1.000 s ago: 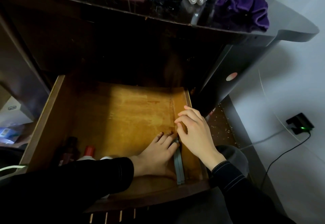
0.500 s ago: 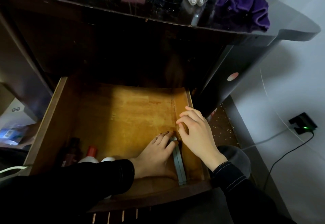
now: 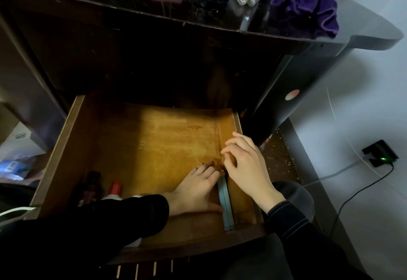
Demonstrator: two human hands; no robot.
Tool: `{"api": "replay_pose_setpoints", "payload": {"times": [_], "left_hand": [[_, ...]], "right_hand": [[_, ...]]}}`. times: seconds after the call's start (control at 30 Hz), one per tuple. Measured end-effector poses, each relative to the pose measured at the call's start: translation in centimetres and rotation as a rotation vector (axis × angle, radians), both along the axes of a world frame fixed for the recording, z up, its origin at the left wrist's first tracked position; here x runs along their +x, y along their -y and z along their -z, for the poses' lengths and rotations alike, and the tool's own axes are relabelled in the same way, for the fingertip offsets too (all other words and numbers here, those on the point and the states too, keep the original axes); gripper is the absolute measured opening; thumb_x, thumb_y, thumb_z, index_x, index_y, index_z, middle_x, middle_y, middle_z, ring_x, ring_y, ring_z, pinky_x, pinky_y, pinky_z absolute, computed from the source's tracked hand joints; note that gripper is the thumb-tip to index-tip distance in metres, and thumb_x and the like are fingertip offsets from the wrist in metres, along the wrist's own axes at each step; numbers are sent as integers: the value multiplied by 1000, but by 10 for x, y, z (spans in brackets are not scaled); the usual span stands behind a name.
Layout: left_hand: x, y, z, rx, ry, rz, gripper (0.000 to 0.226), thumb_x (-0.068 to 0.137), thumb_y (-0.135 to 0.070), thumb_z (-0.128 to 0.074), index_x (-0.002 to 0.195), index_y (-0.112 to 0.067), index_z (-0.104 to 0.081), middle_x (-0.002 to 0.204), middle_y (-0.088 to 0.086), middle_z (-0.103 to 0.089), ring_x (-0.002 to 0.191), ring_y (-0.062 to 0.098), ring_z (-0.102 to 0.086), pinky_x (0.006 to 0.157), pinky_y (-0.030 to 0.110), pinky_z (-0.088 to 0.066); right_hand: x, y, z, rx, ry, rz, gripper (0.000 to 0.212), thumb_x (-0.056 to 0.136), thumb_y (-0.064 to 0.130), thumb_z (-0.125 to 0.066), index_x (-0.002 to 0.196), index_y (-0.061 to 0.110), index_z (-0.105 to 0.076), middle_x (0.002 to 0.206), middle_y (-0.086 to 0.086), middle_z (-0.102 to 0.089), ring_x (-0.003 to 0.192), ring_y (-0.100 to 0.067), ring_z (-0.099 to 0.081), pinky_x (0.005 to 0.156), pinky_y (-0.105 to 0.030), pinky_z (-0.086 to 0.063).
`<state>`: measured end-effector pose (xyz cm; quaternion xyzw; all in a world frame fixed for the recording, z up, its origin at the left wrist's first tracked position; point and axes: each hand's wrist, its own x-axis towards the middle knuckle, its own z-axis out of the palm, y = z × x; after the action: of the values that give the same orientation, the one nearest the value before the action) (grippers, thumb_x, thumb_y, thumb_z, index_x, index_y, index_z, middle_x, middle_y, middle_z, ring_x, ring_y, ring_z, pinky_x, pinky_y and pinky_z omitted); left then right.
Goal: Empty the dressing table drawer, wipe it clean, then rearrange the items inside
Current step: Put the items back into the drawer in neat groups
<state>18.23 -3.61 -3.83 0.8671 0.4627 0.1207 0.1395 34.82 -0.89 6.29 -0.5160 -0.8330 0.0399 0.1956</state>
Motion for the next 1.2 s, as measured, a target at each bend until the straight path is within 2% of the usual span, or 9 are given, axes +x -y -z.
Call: {"api": "replay_pose_setpoints", "payload": {"times": [0.23, 0.5, 0.67, 0.73, 0.8, 0.9, 1.03, 1.1, 1.2], "left_hand": [[-1, -1, -1, 38, 6, -14, 89, 65, -84, -56, 127, -21, -41, 118, -4, -49, 114, 20, -42, 95, 36, -39], [-8, -1, -11, -58, -45, 43, 96, 71, -75, -63, 142, -20, -31, 128, 1, -39, 115, 22, -40, 99, 38, -40], [-28, -9, -57, -76, -58, 21, 63, 84, -63, -61, 128, -19, -53, 119, 0, -51, 106, 20, -50, 85, 35, -50], [-38, -10, -86, 7, -14, 12, 43, 90, -59, -56, 112, -22, -61, 107, -3, -61, 95, 17, -59, 75, 31, -52], [-49, -10, -123, 132, 54, -39, 37, 92, -60, -50, 98, -25, -63, 94, -9, -64, 82, 12, -60, 66, 26, -49], [-69, -9, -189, 305, 177, -126, 37, 92, -59, -46, 94, -27, -65, 89, -12, -63, 78, 6, -59, 67, 27, -52], [-87, -7, -278, 536, 387, -114, 21, 94, -42, -59, 85, -23, -65, 77, -11, -59, 69, 5, -55, 62, 28, -47], [-92, -9, -317, 665, 430, -128, 19, 94, -37, -60, 84, -22, -64, 74, -11, -57, 67, 5, -53, 60, 25, -45], [-101, -27, -358, 731, 477, -227, 13, 91, -34, -61, 84, -24, -64, 74, -9, -60, 68, 8, -54, 62, 31, -47]], "right_hand": [[0, 0, 1, 5, -3, -9, 11, 94, 15, -63, 96, 15, -74, 115, 1, -66, 136, -17, -47, 104, -40, -47], [2, -2, 4, 37, -8, -14, 12, 94, 16, -62, 97, 17, -74, 115, 3, -66, 136, -15, -46, 104, -37, -46], [5, -1, -10, -19, 126, -63, 20, 97, 25, -58, 112, 19, -71, 126, 5, -60, 139, -15, -40, 109, -40, -43], [6, 1, -26, -9, 153, -63, 25, 98, 26, -56, 119, 20, -68, 130, 5, -57, 133, -14, -44, 108, -40, -45], [6, 1, -52, 70, 102, -39, 25, 98, 25, -56, 120, 20, -67, 127, 6, -58, 125, -11, -49, 104, -34, -47], [-6, 0, -114, 308, -82, -58, 18, 96, 16, -60, 112, 18, -69, 113, 7, -61, 108, -10, -54, 90, -23, -47], [-33, -17, -204, 602, -266, -114, 17, 92, 16, -56, 106, 17, -65, 105, 8, -59, 98, -10, -53, 82, -20, -43], [-46, -34, -236, 589, -303, -59, 20, 91, 20, -56, 110, 21, -62, 107, 10, -57, 98, -8, -52, 77, -20, -43], [-63, -66, -256, 362, -328, 40, 26, 93, 25, -62, 119, 24, -59, 111, 9, -55, 90, -11, -57, 71, -31, -48]]}}
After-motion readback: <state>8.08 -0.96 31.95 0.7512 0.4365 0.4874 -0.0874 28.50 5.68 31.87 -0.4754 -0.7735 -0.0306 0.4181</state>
